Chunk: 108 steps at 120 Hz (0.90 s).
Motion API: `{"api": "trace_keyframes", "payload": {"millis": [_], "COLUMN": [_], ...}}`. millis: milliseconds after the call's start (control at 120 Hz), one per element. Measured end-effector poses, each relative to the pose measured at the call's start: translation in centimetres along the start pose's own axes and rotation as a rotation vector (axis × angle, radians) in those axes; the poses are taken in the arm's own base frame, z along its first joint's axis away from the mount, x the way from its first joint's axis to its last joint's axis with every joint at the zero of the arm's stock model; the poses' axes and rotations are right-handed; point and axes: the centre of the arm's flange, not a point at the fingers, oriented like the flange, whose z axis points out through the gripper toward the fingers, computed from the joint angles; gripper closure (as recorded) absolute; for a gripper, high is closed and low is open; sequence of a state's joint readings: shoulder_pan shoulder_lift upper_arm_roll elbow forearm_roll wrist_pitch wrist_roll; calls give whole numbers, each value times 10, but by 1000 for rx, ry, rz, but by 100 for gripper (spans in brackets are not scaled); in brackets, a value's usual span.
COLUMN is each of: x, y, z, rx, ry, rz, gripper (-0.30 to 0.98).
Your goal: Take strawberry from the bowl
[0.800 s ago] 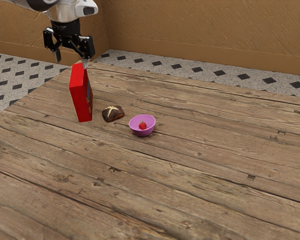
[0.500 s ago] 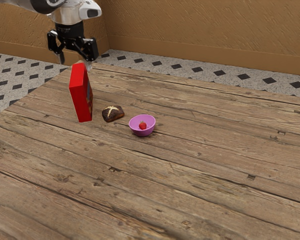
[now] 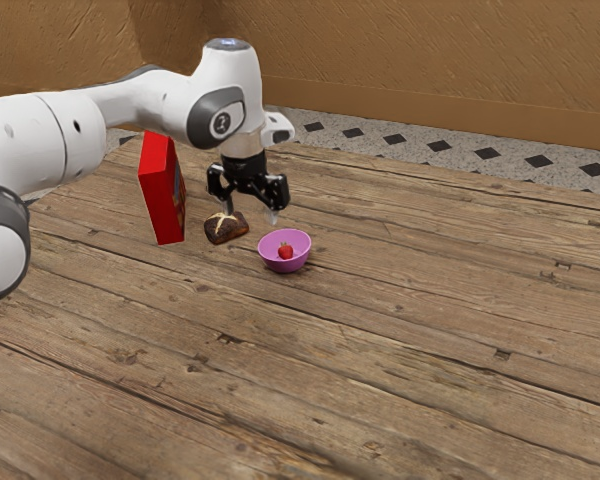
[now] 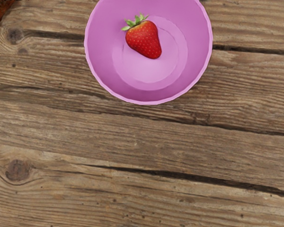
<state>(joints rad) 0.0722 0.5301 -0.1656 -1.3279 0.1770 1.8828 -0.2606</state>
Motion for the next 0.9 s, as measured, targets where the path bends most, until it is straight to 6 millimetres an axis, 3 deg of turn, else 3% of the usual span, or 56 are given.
{"api": "trace_keyframes", "payload": {"millis": [233, 358, 567, 900], "x": [32, 46, 63, 83], "y": [10, 4, -6, -17], "z": [54, 80, 114, 150], "rx": [-83, -114, -138, -170], "ry": [47, 51, 58, 76], "rz": [-108, -179, -264, -360], "gripper": [18, 23, 31, 38]}}
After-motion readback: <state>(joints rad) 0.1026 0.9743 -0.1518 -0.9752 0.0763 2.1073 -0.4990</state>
